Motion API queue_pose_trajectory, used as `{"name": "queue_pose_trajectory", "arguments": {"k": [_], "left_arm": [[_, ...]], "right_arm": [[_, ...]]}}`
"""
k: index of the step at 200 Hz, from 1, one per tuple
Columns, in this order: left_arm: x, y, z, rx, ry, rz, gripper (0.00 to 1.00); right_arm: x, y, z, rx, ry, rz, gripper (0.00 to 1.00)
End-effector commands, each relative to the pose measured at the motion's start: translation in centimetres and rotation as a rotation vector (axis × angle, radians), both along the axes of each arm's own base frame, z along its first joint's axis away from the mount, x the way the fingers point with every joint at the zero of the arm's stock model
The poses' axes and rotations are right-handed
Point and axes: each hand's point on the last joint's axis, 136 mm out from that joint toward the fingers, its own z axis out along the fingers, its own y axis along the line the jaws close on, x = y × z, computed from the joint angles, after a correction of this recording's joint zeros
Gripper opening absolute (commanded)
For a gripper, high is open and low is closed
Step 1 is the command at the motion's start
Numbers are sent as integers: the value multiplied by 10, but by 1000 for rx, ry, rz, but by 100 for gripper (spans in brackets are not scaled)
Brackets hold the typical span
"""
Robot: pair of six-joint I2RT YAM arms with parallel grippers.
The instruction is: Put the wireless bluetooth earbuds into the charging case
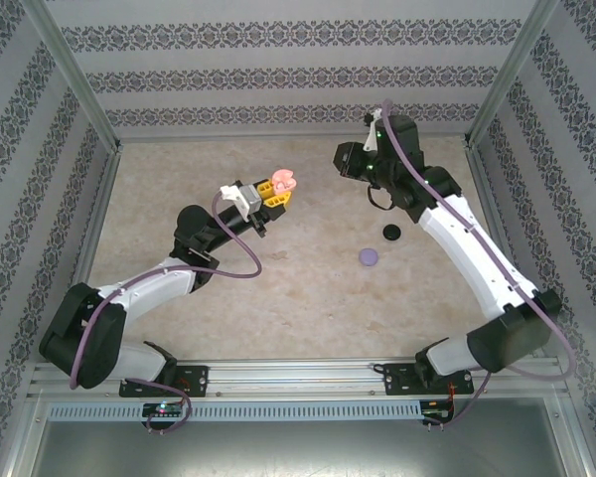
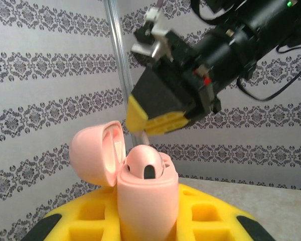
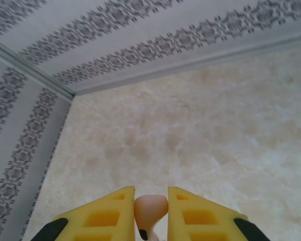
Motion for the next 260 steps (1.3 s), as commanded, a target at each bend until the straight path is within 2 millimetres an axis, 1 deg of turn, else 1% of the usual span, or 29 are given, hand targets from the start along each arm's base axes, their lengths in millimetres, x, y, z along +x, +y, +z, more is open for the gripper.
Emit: {"name": "queue_pose_trajectory", "arguments": {"k": [1,32,53,76,106,121,173,204,238,260], "left_arm": [[3,-5,8,9,-33,-32,0],[11,-11,7,-9,-19,-48,0],[17,-15,5,-23,-9,-51,0],[20,-18,5,-33,-10,-56,0],[23,-21,6,-42,-8,-59,0],[24,-23,6,-46,-9,-63,0],[23,-26,6,-49,-6,-75,0],[22,-28,5,-48,-5,-82,0],[21,-31,5,-50,-8,-89,0],[21,-31,7,-52,-12,-89,0]], "right_arm": [[-18,10,40,19,-117,79,19],[-39,19,60,19,-184,123,19],[-50,27,66,11,-210,148,20],[-59,35,66,-6,-225,169,20],[-66,48,58,-36,-247,187,20],[-66,52,54,-49,-251,184,21],[-58,61,36,-52,-223,170,21],[-54,66,33,-35,-213,169,21],[-52,75,29,-1,-195,190,20],[-51,78,28,6,-187,194,20]]}}
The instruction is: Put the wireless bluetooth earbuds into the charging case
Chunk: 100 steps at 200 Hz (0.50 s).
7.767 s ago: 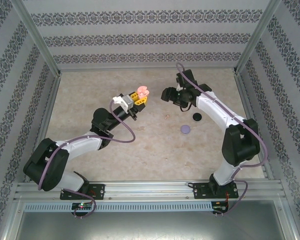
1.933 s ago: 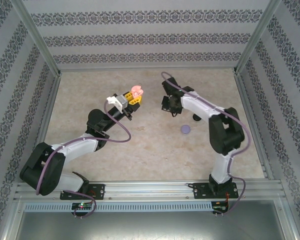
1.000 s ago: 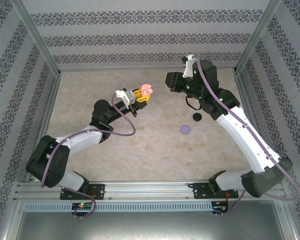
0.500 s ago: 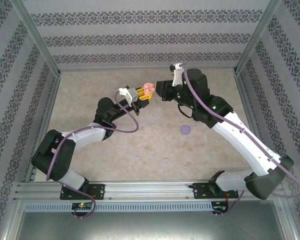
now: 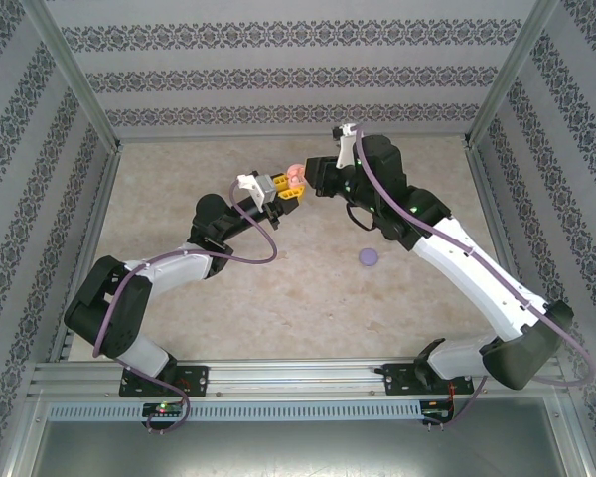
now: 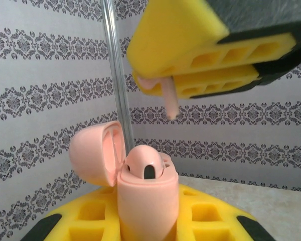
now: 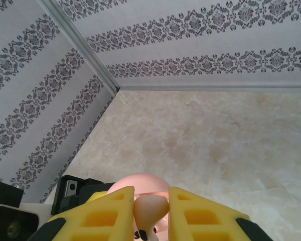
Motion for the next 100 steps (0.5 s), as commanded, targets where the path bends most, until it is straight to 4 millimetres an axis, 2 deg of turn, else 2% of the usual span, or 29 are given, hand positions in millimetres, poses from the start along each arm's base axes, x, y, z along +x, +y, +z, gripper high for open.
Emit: {"name": "queue_pose_trajectory", "arguments": {"k": [1,100], "left_arm": [[-8,-5,23,-43,-71,-37,0],[-10,-7,26,-46,-79,-44,0]], "right_arm": [[-1,11,1,36,2,22,20],[0,18,-10,50,36,39,20]]}}
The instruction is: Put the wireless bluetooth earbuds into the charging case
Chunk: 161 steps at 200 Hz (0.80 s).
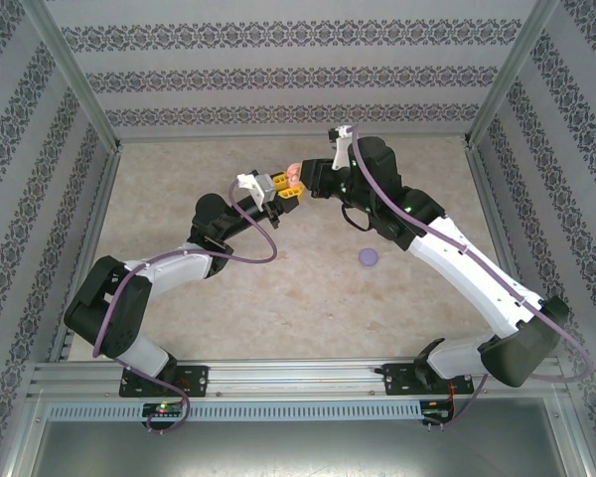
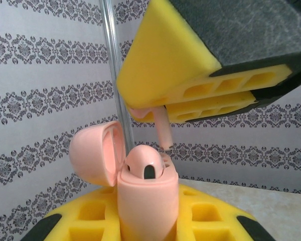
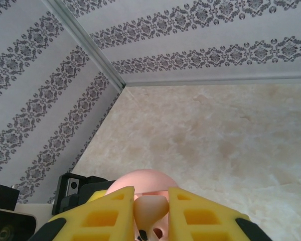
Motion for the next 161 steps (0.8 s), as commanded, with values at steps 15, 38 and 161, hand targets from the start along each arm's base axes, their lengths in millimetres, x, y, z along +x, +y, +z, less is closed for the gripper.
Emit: {"name": "queue_pose_trajectory", "arguments": {"k": [15,38,161], "left_arm": [[-10,-7,23,-41,-68,-46,0],[-11,-8,23,-41,-70,-48,0],[-12,-7,28,-38,-88,-41,0]], "right_arm": [[0,9,-6,14,11,20,20],[3,7,-10,-1,13,9,20],[-3,-1,-24,-80,-1,23,18]]}}
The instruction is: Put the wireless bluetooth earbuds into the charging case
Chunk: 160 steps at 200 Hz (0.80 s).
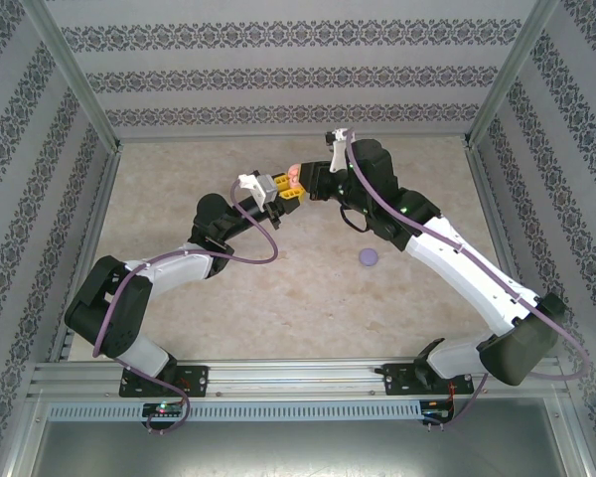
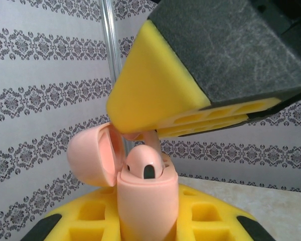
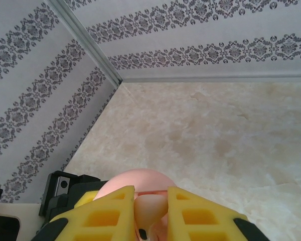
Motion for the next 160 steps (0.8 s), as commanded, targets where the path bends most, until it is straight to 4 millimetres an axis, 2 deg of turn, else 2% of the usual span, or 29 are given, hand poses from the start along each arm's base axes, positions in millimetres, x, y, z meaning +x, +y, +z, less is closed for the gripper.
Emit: {"name": "queue_pose_trajectory", "arguments": {"k": [1,48,74,92,109,122,134,147,160], "left_arm": [[-11,-5,30,-43,-96,-36,0],[-11,-6,33,-45,-96,-40,0],[-11,-5,32,-44,-96,-40,0],[-12,-7,32,-43,-94,-43,0],[-11,-6,32,-43,-93,-42,0],[-12,-7,32,-45,-94,-45,0],[-12,-7,32,-45,-94,-45,0],[-12,-7,33,-46,-95,-46,0],[-13,-8,32,-45,-95,-47,0]], "right_arm": [[-6,-3,-12,-50,3,13,18],[-9,4,-25,-76,26,55,18],[-7,3,-21,-64,23,37,23],[-3,-2,-5,-29,11,11,46],[0,-14,25,46,-25,-13,63],[-1,-27,53,136,-59,-28,69],[-1,-40,71,193,-79,-40,72],[-2,-55,81,227,-83,-64,75],[0,-69,80,242,-72,-89,75]]}}
